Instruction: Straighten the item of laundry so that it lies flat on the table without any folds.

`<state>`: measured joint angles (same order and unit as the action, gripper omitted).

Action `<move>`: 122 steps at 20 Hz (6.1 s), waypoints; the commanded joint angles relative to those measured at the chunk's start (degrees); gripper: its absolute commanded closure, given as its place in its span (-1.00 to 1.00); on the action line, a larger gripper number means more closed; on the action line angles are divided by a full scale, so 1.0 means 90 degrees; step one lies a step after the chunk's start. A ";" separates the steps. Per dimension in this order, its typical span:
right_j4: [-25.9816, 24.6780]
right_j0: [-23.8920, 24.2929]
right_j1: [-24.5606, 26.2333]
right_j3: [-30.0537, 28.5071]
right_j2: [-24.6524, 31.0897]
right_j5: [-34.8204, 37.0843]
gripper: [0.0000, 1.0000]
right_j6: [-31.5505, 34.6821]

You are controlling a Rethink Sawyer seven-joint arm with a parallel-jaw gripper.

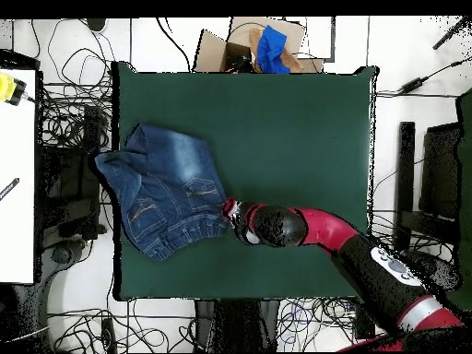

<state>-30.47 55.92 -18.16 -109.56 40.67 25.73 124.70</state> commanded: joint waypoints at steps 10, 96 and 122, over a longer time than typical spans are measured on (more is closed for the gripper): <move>-0.0221 0.1198 -0.0720 0.0211 0.0823 0.2713 1.00 -0.3317; -0.0262 0.0687 -0.0656 0.3437 0.0415 0.5115 1.00 -0.7538; -0.0165 0.0528 -0.0940 0.2701 0.0362 0.4438 -1.00 -0.6671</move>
<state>-31.01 64.05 -26.11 -81.09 45.61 70.25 65.32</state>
